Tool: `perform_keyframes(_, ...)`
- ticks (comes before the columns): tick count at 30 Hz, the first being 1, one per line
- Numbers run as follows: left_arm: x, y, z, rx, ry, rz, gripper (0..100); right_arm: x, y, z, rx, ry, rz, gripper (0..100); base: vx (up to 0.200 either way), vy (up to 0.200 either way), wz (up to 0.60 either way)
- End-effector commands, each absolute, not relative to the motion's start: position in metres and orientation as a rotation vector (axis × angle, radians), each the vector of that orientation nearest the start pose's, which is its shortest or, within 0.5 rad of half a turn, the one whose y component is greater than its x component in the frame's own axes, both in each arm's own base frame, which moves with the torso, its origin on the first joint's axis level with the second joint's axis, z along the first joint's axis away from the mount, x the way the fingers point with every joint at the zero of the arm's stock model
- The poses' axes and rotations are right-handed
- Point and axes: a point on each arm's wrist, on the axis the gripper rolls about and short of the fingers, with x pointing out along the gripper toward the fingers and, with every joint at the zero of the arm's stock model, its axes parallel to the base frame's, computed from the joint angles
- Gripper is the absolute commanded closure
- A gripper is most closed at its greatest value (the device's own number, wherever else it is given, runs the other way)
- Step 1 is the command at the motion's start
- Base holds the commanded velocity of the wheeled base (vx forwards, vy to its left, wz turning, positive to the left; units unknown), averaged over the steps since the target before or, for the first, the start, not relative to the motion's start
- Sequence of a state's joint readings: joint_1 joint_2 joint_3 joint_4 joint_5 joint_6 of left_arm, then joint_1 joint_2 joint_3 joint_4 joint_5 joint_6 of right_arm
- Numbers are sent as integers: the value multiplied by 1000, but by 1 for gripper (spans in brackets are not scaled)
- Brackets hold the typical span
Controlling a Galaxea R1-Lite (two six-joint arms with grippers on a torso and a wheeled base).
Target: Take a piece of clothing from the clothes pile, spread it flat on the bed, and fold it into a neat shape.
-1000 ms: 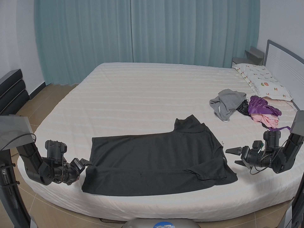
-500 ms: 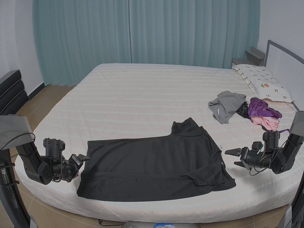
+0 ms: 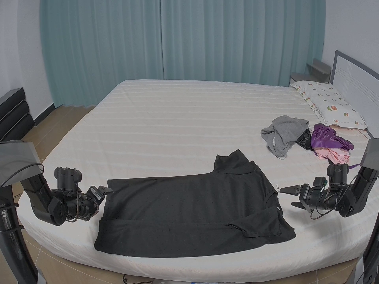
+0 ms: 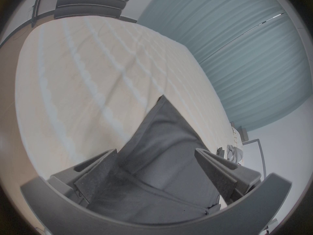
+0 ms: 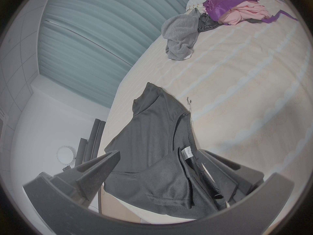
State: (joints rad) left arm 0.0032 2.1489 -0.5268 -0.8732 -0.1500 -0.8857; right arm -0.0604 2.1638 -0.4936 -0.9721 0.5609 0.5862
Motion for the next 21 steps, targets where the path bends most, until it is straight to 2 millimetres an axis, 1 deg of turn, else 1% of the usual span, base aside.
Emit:
perform_keyframes(1, 323, -2, 8, -897, 717, 175, 0, 301, -3, 3, 765, 809, 280, 0, 0, 0, 0)
perform_keyframes(4, 341, -2, 6, -874, 689, 153, 0, 300, -3, 2, 765, 812, 280, 0, 0, 0, 0)
perform_keyframes(5, 342, -2, 5, -871, 689, 152, 0, 300, -3, 2, 765, 814, 280, 0, 0, 0, 0)
perform_keyframes(6, 353, -2, 1, -827, 679, 129, 0, 300, -3, 1, 766, 818, 277, 0, 0, 0, 0)
perform_keyframes(8, 365, -2, -5, -777, 669, 107, 0, 300, -3, 0, 766, 819, 276, 0, 0, 0, 0)
perform_keyframes(10, 371, -1, -8, -760, 665, 100, 0, 300, -3, 0, 766, 821, 275, 0, 0, 0, 0)
perform_keyframes(11, 381, -1, -16, -741, 659, 90, 0, 300, -2, -2, 765, 826, 274, 0, 0, 0, 0)
perform_keyframes(14, 398, 2, -29, -715, 647, 74, 0, 300, 0, -4, 763, 835, 277, 0, 0, 0, 0)
perform_keyframes(15, 400, 3, -30, -713, 646, 71, 0, 300, 0, -5, 764, 836, 277, 0, 0, 0, 0)
perform_keyframes(16, 407, 5, -36, -693, 643, 53, 0, 300, 1, -6, 763, 842, 278, 0, 0, 0, 0)
perform_keyframes(18, 414, 5, -36, -673, 625, 40, 0, 300, 1, -6, 762, 843, 276, 0, 0, 0, 0)
perform_keyframes(19, 414, 5, -36, -671, 624, 39, 0, 300, 1, -6, 762, 843, 276, 0, 0, 0, 0)
perform_keyframes(21, 421, 9, -37, -658, 607, 35, 0, 300, 1, -8, 763, 847, 275, 0, 0, 0, 0)
